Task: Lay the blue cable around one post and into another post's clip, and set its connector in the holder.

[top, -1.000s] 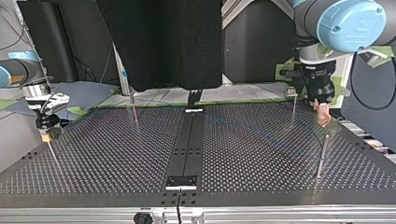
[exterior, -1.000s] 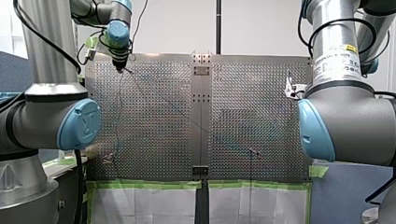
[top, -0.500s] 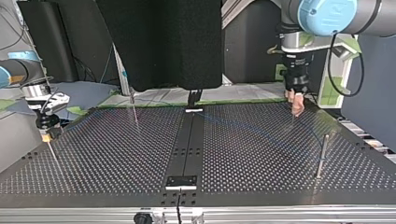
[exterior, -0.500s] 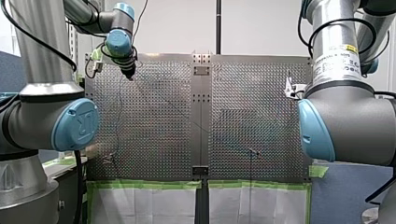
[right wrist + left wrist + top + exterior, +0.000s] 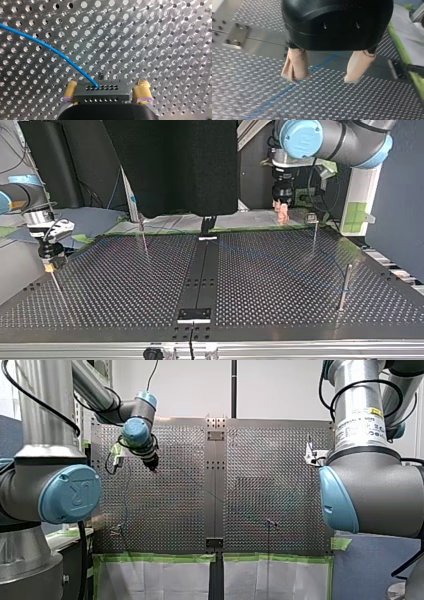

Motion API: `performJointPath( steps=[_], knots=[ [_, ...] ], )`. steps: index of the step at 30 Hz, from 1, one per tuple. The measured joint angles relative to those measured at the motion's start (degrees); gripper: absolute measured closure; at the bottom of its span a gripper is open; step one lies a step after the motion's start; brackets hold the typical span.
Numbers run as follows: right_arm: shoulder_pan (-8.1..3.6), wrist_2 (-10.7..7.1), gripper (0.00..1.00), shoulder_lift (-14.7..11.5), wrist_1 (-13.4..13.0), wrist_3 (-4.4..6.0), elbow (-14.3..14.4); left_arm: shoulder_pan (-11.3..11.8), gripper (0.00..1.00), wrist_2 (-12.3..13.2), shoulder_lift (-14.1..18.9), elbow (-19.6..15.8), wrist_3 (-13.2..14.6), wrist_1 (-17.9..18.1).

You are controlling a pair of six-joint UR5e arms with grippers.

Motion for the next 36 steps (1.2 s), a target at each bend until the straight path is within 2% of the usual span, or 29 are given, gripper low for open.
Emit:
performJointPath(
  steps=[4,11,14,22,36],
  knots=[
    [0.03,0.00,0.01,0.0,0.0,-0.03,0.0,-2.1,0.00,-2.1,-2.1,-2.1,-1.6,2.1],
    [0.15,-0.01,0.01,0.0,0.0,-0.04,0.0,-5.7,0.00,-5.5,-5.7,-5.7,-0.4,5.7],
    [0.19,0.00,0.01,0.0,0.0,-0.04,0.0,-7.4,0.00,-6.2,-7.4,-7.4,-0.2,7.4],
    [0.17,-0.02,0.01,0.0,0.1,-0.04,0.0,-11.5,0.00,-6.5,-11.5,-11.5,0.7,11.5],
    [-0.20,0.00,0.01,0.0,0.0,0.21,0.0,-18.6,0.00,-6.3,-18.6,-18.5,0.4,18.6]
  ],
)
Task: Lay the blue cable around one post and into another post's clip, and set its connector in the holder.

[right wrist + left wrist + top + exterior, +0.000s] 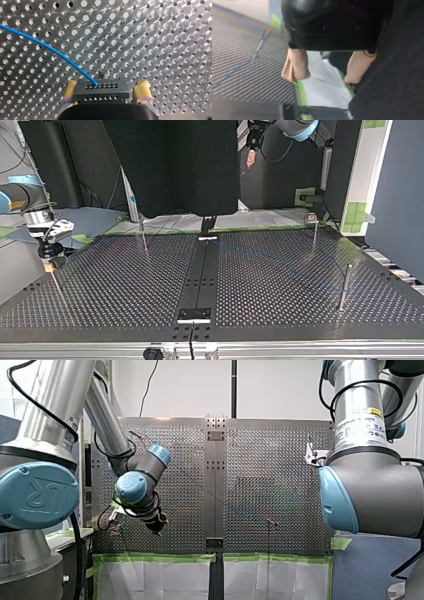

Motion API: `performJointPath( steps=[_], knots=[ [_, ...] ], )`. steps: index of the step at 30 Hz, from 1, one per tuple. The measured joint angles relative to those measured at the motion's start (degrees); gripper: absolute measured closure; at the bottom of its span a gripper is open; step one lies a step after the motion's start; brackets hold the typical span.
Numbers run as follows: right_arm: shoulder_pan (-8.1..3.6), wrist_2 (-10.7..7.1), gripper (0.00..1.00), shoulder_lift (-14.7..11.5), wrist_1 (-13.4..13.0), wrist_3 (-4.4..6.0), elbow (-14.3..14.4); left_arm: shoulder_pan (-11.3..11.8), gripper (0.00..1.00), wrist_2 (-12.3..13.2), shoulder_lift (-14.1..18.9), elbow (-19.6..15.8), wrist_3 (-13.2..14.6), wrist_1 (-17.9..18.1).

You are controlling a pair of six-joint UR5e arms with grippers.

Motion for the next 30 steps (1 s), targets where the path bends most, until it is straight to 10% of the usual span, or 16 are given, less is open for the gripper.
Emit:
performJointPath(
  steps=[14,30],
  knots=[
    [0.05,0.00,0.01,0.0,0.1,-0.22,0.0,-6.7,0.00,4.7,-5.3,2.6,-5.6,7.0],
    [-0.01,-0.01,0.01,0.0,0.1,-0.22,0.0,-3.8,0.00,1.1,-5.3,10.0,-8.5,14.9]
  ],
)
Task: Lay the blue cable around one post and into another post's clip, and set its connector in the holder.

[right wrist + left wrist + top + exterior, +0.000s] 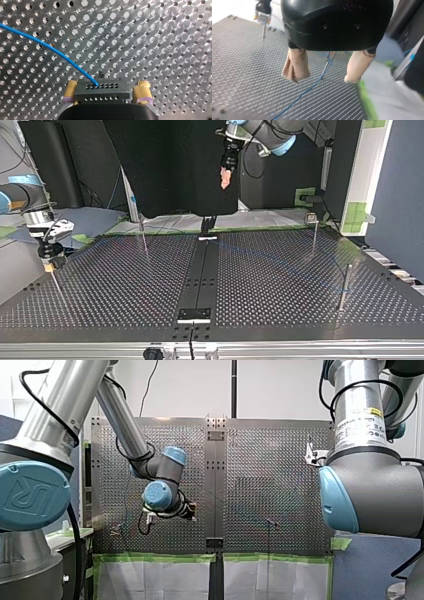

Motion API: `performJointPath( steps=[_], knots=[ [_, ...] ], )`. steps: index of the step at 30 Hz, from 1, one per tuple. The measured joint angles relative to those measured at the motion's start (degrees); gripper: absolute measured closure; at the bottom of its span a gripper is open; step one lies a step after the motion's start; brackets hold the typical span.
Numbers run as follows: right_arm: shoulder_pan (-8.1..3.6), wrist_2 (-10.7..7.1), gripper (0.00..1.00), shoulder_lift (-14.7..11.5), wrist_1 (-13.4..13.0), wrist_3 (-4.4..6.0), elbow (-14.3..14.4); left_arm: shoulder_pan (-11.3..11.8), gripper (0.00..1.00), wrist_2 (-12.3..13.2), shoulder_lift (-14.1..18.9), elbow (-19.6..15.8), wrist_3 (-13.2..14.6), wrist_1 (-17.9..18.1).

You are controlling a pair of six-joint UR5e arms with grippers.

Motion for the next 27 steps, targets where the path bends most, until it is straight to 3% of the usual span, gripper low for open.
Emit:
performJointPath(
  steps=[6,18,27],
  knots=[
    [0.01,0.46,0.01,0.0,-0.1,0.05,0.0,0.8,0.00,-2.0,0.0,0.4,1.2,3.4],
    [-0.02,1.84,0.01,0.0,0.0,0.18,0.0,1.5,0.00,-2.1,0.0,0.4,1.3,9.5],
    [-0.01,1.94,0.01,0.0,0.0,0.09,0.0,1.6,0.00,-2.0,0.0,0.4,1.2,14.0]
  ],
)
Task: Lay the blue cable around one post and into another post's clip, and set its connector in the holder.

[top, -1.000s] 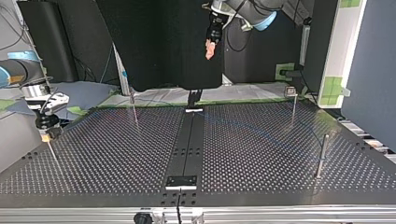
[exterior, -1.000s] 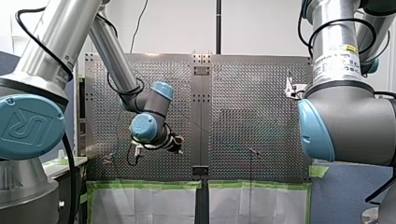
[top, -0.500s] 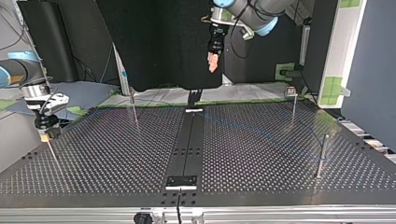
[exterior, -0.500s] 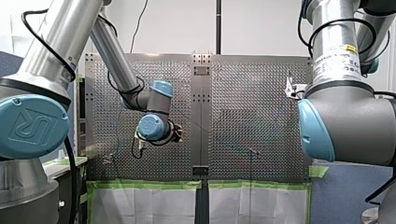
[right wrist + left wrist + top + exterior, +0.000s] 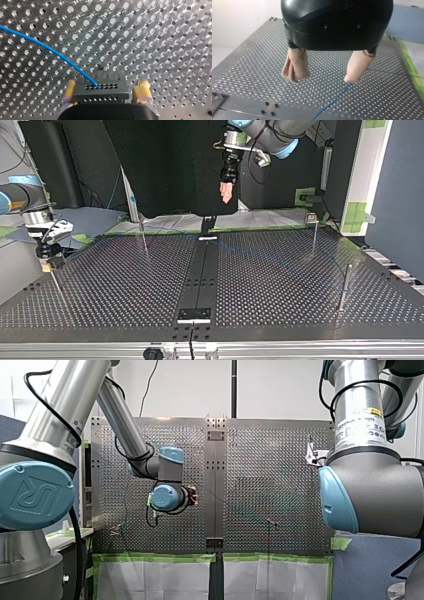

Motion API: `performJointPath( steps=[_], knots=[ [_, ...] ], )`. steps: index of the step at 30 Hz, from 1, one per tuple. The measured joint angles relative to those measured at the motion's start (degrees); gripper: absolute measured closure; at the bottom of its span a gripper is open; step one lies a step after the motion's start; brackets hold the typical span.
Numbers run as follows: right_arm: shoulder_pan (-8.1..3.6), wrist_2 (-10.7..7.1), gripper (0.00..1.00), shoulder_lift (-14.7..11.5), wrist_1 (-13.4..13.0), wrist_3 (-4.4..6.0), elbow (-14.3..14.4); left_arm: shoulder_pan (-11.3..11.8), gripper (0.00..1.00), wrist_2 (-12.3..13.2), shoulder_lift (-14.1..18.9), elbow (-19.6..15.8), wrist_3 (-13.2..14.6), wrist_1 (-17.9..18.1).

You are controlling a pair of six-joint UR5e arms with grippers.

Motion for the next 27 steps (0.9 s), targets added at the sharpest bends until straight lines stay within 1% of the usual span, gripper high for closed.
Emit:
performJointPath(
  steps=[20,23,27],
  knots=[
    [0.10,0.00,0.01,0.1,1.2,-0.12,0.1,0.1,0.00,0.0,0.0,-0.1,0.1,9.4],
    [0.16,0.00,0.01,0.1,1.2,-0.12,0.1,0.1,0.00,0.0,0.0,-0.1,0.1,10.4],
    [0.19,-0.01,0.01,0.2,1.1,-0.15,0.1,0.1,0.00,0.0,0.0,-0.1,0.1,10.6]
  ],
)
